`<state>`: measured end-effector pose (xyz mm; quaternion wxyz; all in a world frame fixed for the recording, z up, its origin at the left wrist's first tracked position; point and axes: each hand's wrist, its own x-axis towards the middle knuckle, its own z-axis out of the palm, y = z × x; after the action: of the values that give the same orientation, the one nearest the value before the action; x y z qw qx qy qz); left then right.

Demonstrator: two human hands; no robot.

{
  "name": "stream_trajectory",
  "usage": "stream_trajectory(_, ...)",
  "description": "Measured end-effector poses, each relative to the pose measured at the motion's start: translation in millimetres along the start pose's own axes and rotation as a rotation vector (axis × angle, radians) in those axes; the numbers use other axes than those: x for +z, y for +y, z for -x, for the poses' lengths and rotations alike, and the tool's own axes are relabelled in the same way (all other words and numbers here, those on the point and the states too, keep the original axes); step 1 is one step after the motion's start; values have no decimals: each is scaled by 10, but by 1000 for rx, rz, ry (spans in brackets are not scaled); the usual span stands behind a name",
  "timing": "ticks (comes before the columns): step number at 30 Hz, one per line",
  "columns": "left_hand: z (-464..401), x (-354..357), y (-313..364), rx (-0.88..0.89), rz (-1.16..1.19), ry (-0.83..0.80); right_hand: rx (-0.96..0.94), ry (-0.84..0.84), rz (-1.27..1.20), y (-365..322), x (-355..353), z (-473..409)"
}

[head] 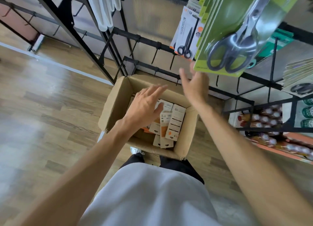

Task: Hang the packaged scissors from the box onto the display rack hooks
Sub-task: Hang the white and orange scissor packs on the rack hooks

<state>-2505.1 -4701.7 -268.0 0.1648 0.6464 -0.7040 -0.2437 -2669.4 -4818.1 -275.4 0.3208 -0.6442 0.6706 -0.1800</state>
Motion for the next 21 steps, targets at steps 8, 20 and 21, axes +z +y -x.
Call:
stream_trajectory(8, 829, 576, -427, -220, 15, -295, -177, -491, 399, 1063, 648, 1142)
stream_trajectory(20, 908, 1129, -441, -340, 105, -256, -115, -617, 463, 1240, 751, 1263)
stream_trajectory(21, 907, 1176, -450, -348, 110, -250, -112, -607, 460, 1228, 759, 1216)
